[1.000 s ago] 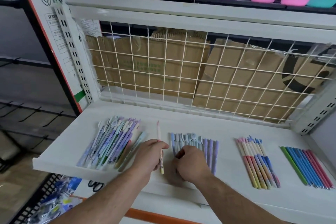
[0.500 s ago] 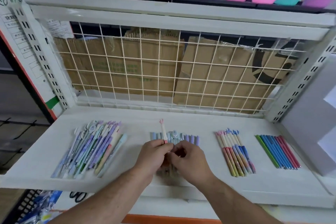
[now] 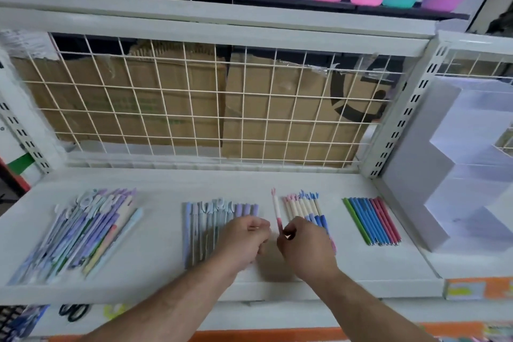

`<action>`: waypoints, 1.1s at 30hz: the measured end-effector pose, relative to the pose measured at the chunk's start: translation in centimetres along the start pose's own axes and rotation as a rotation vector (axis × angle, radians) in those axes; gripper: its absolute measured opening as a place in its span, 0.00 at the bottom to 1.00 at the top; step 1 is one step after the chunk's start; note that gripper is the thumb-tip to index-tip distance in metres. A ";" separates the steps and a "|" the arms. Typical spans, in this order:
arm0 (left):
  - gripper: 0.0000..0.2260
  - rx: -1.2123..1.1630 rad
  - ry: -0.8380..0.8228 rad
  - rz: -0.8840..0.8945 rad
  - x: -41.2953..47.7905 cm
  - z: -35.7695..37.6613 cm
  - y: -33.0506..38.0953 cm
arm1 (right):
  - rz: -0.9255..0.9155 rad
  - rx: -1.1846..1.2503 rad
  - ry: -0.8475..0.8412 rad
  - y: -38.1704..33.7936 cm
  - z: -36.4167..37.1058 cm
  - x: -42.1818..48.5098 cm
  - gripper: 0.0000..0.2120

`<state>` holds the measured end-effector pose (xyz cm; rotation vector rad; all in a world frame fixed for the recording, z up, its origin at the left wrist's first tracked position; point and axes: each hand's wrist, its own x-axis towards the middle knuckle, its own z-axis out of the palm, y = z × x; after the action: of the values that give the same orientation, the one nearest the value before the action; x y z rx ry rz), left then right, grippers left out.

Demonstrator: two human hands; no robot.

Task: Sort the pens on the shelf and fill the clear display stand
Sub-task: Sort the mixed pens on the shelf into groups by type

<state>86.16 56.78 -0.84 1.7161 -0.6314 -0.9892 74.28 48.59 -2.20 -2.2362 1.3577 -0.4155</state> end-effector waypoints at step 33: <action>0.03 0.443 0.311 0.287 0.2 -8.5 -3.3 | -0.440 -0.252 0.033 -5.8 4.4 0.6 0.11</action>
<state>93.29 62.09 -2.76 2.0370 -0.9050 -0.3836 81.04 51.38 -2.61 -2.7564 0.9670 -0.4514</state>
